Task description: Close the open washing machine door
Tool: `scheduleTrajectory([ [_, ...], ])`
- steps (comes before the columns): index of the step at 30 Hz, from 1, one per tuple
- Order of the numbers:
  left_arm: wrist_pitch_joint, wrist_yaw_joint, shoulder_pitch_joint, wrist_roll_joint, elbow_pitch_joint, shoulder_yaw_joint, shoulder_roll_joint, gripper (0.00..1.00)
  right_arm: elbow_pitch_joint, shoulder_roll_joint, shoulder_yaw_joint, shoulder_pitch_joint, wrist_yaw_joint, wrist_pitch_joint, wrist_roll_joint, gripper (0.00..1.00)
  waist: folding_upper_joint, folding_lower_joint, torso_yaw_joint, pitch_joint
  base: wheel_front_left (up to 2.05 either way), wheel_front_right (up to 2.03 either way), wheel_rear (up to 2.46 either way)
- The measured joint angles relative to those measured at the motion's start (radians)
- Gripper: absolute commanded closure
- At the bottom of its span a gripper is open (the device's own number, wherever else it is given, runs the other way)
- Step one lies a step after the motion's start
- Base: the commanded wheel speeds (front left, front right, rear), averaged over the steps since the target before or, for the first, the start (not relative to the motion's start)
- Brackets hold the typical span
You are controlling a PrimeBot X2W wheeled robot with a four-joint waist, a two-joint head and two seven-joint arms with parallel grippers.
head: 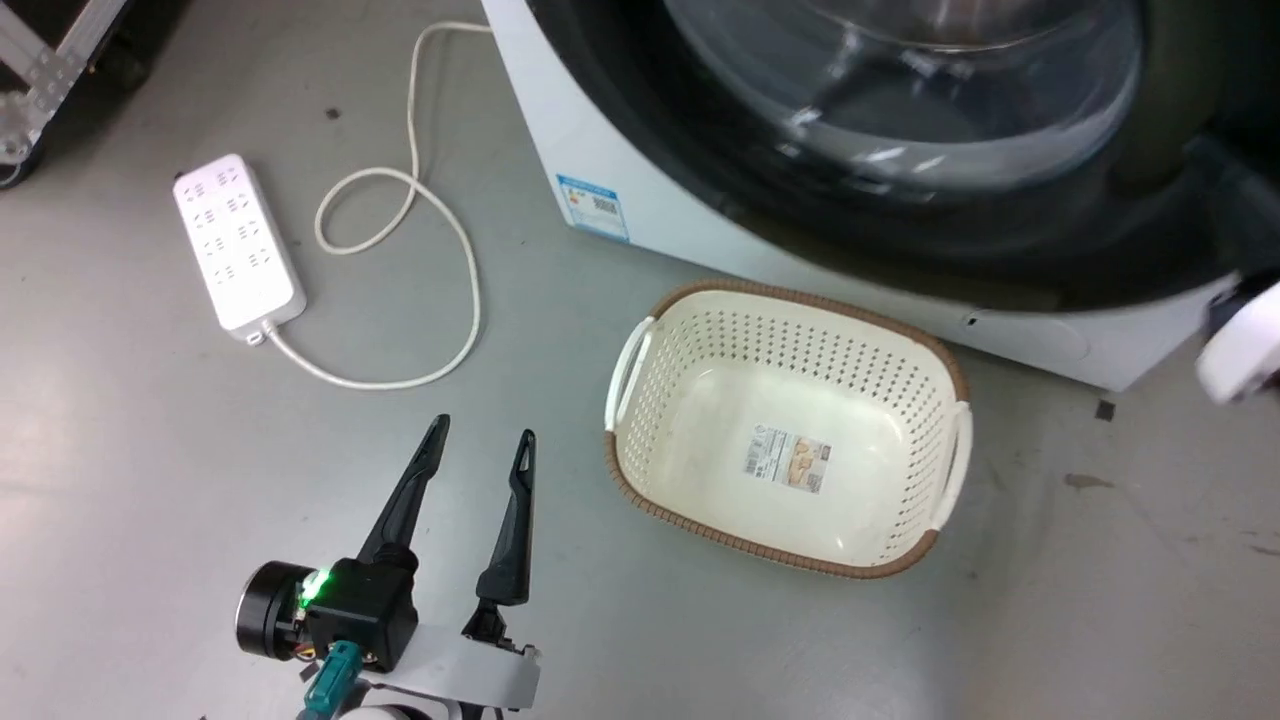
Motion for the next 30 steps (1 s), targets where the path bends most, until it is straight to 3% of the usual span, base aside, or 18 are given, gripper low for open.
scheduleTrajectory([
  [7, 0.0, 0.008, 0.0, -0.002, 0.001, 0.005, 0.0, 0.0, 0.149, -0.01, -0.048, -0.134, 0.0, 0.017, 0.008, 1.0, 0.0, 0.0, 0.012, 0.015, 0.0, 0.0, 0.0],
  [17, 0.0, 0.016, -0.004, -0.019, 0.006, 0.004, -0.002, 0.0, 0.282, 0.047, -0.031, -0.201, 0.006, -0.029, 0.001, 1.0, 0.0, -0.0002, -0.012, -0.014, 0.0, 0.0, 0.0],
  [18, 0.0, 0.016, -0.004, -0.019, 0.007, 0.007, -0.002, 0.0, 0.284, 0.05, -0.026, -0.2, 0.005, -0.044, 0.003, 0.89, 0.0, -0.0002, -0.015, -0.022, 0.0, 0.0, 0.0],
  [19, 0.0, 0.016, -0.004, -0.019, 0.008, 0.01, -0.002, 0.0, 0.283, 0.054, -0.02, -0.198, 0.005, -0.063, 0.005, 0.5, 0.0, -0.0002, -0.02, -0.032, 0.0, 0.0, 0.0],
  [20, 0.0, 0.015, -0.004, -0.019, 0.01, 0.014, -0.002, 0.0, 0.281, 0.059, -0.013, -0.192, 0.004, -0.08, 0.008, 0.0, 0.0, -0.0002, -0.025, -0.042, 0.0, 0.0, 0.0],
  [25, 0.0, 0.0, 0.002, -0.019, 0.026, 0.041, -0.003, 0.0, 0.237, 0.092, 0.022, -0.068, -0.001, -0.158, 0.018, 0.0, 0.0, -0.0003, -0.056, -0.106, 0.0, 0.0, 0.0],
  [30, 0.0, -0.011, 0.039, -0.019, 0.04, 0.067, -0.003, 0.0, 0.112, 0.142, 0.009, 0.108, -0.001, -0.198, -0.035, 0.0, 0.0, -0.0004, -0.105, -0.178, 0.0, 0.0, 0.0],
])
